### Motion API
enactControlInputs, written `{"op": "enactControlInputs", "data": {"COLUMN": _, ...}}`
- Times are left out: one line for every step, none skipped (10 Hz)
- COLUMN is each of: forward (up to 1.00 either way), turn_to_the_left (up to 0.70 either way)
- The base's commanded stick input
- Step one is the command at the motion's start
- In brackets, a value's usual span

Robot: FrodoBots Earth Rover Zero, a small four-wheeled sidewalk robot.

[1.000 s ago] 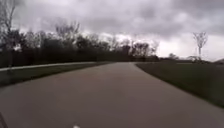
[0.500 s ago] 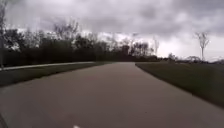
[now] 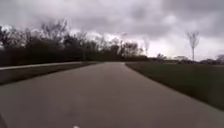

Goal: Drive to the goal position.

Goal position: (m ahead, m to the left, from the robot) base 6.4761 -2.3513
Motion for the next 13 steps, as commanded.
{"op": "enactControlInputs", "data": {"forward": 1.0, "turn_to_the_left": 0.0}}
{"op": "enactControlInputs", "data": {"forward": 1.0, "turn_to_the_left": 0.0}}
{"op": "enactControlInputs", "data": {"forward": 1.0, "turn_to_the_left": 0.0}}
{"op": "enactControlInputs", "data": {"forward": 1.0, "turn_to_the_left": 0.0}}
{"op": "enactControlInputs", "data": {"forward": 1.0, "turn_to_the_left": 0.0}}
{"op": "enactControlInputs", "data": {"forward": 1.0, "turn_to_the_left": 0.0}}
{"op": "enactControlInputs", "data": {"forward": 1.0, "turn_to_the_left": 0.0}}
{"op": "enactControlInputs", "data": {"forward": 1.0, "turn_to_the_left": 0.0}}
{"op": "enactControlInputs", "data": {"forward": 1.0, "turn_to_the_left": 0.0}}
{"op": "enactControlInputs", "data": {"forward": 1.0, "turn_to_the_left": 0.0}}
{"op": "enactControlInputs", "data": {"forward": 1.0, "turn_to_the_left": 0.0}}
{"op": "enactControlInputs", "data": {"forward": 1.0, "turn_to_the_left": 0.0}}
{"op": "enactControlInputs", "data": {"forward": 1.0, "turn_to_the_left": 0.0}}
